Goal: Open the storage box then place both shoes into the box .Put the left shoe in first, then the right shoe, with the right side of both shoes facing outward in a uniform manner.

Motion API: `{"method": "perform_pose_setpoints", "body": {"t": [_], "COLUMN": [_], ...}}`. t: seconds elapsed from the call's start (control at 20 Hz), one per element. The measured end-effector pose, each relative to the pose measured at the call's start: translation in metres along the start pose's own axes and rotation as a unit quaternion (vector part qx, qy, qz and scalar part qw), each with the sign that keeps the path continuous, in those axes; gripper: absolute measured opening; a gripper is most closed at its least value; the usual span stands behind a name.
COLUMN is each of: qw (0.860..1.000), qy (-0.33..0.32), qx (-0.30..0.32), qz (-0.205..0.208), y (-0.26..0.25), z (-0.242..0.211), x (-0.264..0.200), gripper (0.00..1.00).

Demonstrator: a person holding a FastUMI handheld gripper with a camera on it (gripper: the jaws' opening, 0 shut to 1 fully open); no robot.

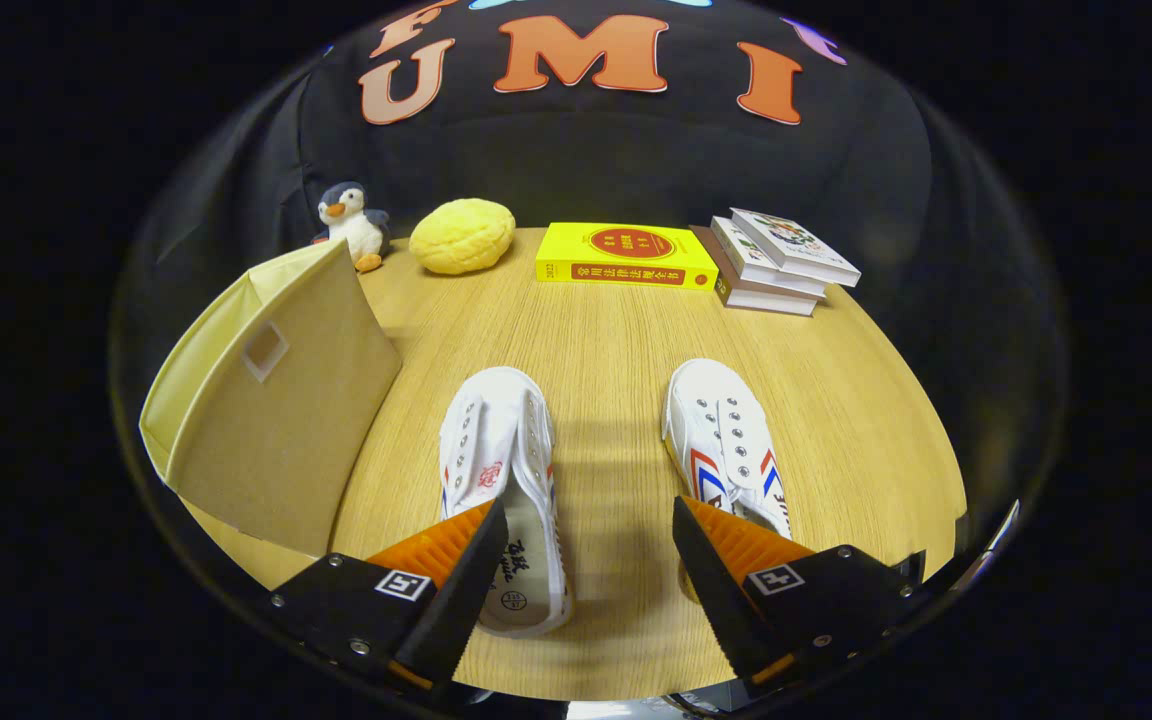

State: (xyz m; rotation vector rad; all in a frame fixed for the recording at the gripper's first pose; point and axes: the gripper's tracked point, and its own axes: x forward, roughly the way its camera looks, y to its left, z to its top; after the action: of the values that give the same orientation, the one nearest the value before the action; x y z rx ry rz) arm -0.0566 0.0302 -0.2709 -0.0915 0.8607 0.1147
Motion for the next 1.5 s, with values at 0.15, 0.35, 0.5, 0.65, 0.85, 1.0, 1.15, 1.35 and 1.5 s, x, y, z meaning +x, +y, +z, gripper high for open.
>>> {"method": "perform_pose_setpoints", "body": {"t": [0.15, 0.35, 0.5, 0.65, 0.85, 1.0, 1.15, 1.35, 1.5], "qw": [1.0, 0.999, 0.998, 0.995, 0.99, 0.991, 0.981, 0.948, 0.932], "qy": [0.016, 0.032, 0.047, 0.06, 0.084, 0.068, 0.06, 0.056, 0.04], "qx": [-0.004, 0.009, 0.016, 0.029, 0.05, 0.044, 0.138, 0.28, 0.322], "qz": [0.001, 0.02, 0.046, 0.078, 0.103, 0.105, 0.121, 0.14, 0.164], "y": [0.0, 0.009, 0.023, 0.036, 0.044, 0.047, 0.043, 0.041, 0.052], "z": [-0.01, -0.007, -0.005, -0.008, -0.012, -0.009, -0.01, -0.002, 0.018], "x": [0.015, 0.037, 0.052, 0.061, 0.063, 0.062, 0.062, 0.062, 0.051], "gripper": [0.99, 0.95, 0.79, 0.62, 0.31, 0.18, 0.01, 0.0, 0.0]}}
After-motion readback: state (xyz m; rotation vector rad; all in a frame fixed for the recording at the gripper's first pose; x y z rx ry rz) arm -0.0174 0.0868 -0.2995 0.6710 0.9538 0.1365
